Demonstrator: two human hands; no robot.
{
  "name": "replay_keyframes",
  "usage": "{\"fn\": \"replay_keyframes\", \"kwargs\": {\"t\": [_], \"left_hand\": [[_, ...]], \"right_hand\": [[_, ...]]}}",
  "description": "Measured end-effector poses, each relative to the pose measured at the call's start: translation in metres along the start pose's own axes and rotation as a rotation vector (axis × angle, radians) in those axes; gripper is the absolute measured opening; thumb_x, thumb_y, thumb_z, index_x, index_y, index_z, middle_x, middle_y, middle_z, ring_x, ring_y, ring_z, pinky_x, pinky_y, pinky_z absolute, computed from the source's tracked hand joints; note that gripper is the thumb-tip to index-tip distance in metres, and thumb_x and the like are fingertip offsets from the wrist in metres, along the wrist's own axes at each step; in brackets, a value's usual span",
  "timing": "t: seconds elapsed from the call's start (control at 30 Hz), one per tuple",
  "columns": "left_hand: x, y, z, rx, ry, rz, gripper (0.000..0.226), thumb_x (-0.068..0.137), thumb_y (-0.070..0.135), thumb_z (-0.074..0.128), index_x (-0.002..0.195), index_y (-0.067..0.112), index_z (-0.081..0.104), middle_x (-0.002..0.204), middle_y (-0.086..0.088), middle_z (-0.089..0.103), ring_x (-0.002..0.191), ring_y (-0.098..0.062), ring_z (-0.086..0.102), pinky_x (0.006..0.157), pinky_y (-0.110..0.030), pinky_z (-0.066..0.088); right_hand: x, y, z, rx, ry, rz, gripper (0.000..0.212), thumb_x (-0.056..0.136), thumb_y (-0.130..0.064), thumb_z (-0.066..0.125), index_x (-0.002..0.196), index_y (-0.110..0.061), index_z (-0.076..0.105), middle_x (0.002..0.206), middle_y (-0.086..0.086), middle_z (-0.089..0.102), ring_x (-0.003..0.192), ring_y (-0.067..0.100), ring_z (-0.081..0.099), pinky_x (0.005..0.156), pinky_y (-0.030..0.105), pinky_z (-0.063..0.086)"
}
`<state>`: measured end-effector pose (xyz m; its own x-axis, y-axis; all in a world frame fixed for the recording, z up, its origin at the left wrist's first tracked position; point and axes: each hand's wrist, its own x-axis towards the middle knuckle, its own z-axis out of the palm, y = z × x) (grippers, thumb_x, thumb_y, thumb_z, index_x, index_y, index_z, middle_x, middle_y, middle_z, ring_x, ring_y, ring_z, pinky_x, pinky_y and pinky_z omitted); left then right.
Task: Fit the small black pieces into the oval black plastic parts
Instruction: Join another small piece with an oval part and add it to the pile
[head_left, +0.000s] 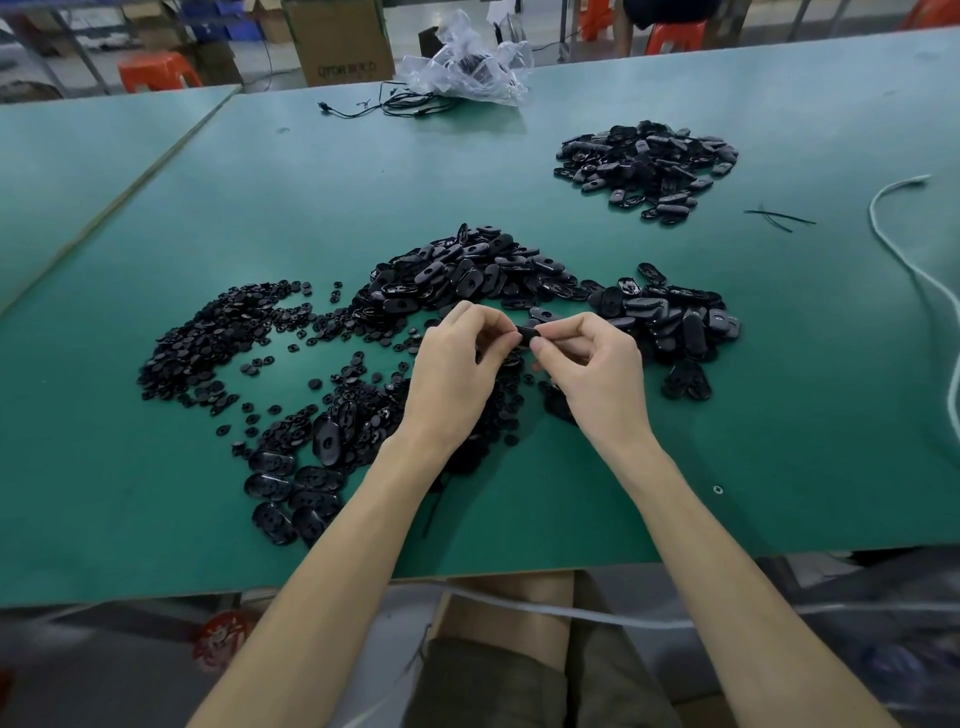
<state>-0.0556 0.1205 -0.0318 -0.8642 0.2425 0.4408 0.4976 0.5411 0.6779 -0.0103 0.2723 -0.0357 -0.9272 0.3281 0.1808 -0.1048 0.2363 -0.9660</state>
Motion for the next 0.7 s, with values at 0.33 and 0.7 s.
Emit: {"fn": "replay_keyframes", "kwargs": {"t": [0.33, 0.7], "left_hand": [[0.0004, 0.0002, 0.0005, 0.026, -0.007, -0.001, 0.005, 0.100, 0.015, 0.068, 0.101, 0.011, 0.069, 0.098, 0.008, 0.062, 0.086, -0.009, 0.058, 0.079, -0.019, 0.046], [0.0016, 0.0002, 0.0009, -0.144, -0.016, -0.168, 0.013, 0.098, 0.012, 0.070, 0.091, 0.021, 0.067, 0.083, 0.011, 0.068, 0.071, 0.003, 0.058, 0.067, -0.008, 0.042]], "right_hand": [[-0.0003, 0.0009, 0.0015, -0.009, 0.006, -0.014, 0.013, 0.094, -0.013, 0.076, 0.092, -0.025, 0.071, 0.084, -0.010, 0.079, 0.081, 0.006, 0.077, 0.080, 0.027, 0.060], [0.0006, 0.0018, 0.0011, 0.003, -0.002, -0.014, 0.007, 0.094, -0.016, 0.076, 0.097, -0.021, 0.072, 0.080, -0.009, 0.079, 0.073, 0.009, 0.076, 0.071, 0.025, 0.054]]}}
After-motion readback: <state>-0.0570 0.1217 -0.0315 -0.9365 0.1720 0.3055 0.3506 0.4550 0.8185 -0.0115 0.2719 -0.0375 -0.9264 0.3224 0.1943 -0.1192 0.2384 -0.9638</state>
